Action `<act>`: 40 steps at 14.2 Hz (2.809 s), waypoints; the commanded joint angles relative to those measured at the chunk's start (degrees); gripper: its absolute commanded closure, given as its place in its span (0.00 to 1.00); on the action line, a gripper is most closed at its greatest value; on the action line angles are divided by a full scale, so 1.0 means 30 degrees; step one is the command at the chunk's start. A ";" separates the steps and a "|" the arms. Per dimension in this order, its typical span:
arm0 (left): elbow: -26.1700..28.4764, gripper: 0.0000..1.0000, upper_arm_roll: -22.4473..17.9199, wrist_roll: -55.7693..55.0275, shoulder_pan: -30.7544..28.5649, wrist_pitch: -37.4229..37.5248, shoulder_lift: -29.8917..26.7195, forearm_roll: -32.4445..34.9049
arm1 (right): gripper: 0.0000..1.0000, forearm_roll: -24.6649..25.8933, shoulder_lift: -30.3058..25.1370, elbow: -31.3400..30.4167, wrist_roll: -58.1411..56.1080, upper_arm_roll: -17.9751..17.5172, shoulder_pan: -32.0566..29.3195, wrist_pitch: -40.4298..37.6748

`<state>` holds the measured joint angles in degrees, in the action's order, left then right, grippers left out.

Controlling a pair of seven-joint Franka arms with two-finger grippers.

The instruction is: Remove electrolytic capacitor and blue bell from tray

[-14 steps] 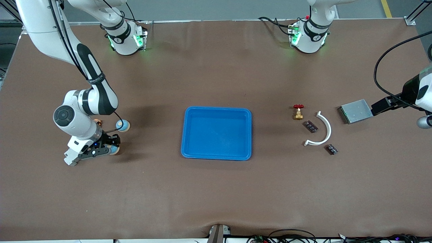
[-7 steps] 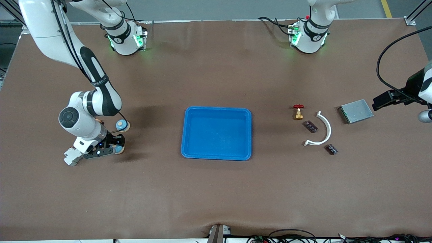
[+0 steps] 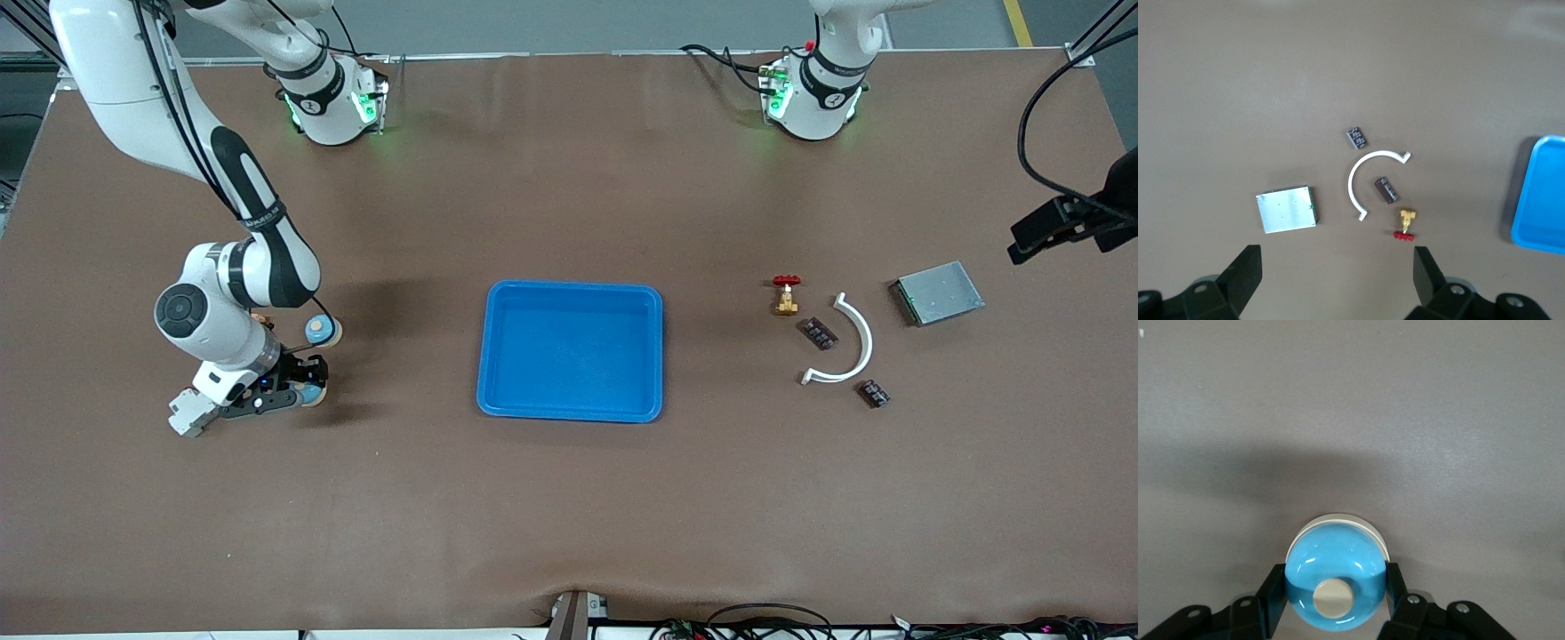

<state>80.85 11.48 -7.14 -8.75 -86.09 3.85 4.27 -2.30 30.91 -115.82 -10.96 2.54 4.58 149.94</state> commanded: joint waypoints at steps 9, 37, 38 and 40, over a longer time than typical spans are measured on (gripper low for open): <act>0.3751 0.00 -0.3857 0.0564 0.3472 -0.0101 -0.3535 -0.1012 | 0.00 -0.0319 0.0186 0.0109 -0.0244 -0.0436 -0.0384 0.0353; 0.3344 0.00 -0.3184 -0.0725 0.3121 -0.0015 -0.3069 -0.1686 | 0.00 0.0267 -0.8104 0.9836 0.2598 -0.0169 -0.2313 -1.9949; 0.3140 0.00 -0.3184 -0.0754 0.3121 0.0219 -0.3069 -0.1686 | 0.00 0.0267 -0.8309 0.9836 0.2801 -0.0201 -0.2404 -2.0009; 0.3167 0.00 -0.3184 -0.0929 0.3092 0.0571 -0.3040 -0.1686 | 0.00 0.0122 -0.8777 0.9836 0.3561 -0.0172 -0.2318 -2.0359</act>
<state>91.59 1.69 -9.09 0.77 -86.28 -5.57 -1.42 -1.82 6.41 -85.83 -3.27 3.70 -1.42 90.00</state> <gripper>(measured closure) 0.000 0.000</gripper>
